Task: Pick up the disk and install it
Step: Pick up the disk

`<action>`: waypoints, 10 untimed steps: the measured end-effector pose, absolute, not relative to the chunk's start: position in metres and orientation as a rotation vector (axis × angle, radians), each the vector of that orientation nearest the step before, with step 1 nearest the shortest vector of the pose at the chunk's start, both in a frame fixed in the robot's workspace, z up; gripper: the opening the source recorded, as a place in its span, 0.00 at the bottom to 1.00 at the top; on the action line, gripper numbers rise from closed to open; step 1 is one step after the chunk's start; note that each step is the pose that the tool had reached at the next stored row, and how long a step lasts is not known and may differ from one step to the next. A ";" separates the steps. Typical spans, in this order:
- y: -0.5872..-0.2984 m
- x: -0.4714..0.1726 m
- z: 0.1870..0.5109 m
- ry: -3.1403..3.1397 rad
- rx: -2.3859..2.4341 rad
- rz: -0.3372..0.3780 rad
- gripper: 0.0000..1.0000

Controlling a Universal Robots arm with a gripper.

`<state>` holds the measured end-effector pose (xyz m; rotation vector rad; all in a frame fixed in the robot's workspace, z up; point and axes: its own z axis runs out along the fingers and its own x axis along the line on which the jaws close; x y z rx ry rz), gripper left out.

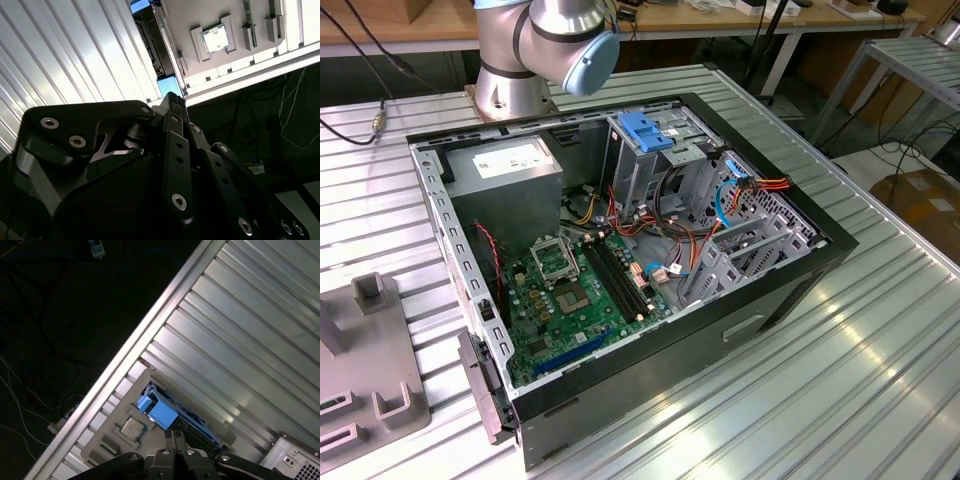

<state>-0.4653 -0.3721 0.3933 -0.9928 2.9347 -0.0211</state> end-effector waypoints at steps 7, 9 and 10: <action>-0.372 -0.465 0.393 2.888 -1.121 -0.018 0.10; -0.372 -0.465 0.393 2.869 -1.168 -0.017 0.10; -0.372 -0.465 0.393 2.860 -1.190 -0.016 0.10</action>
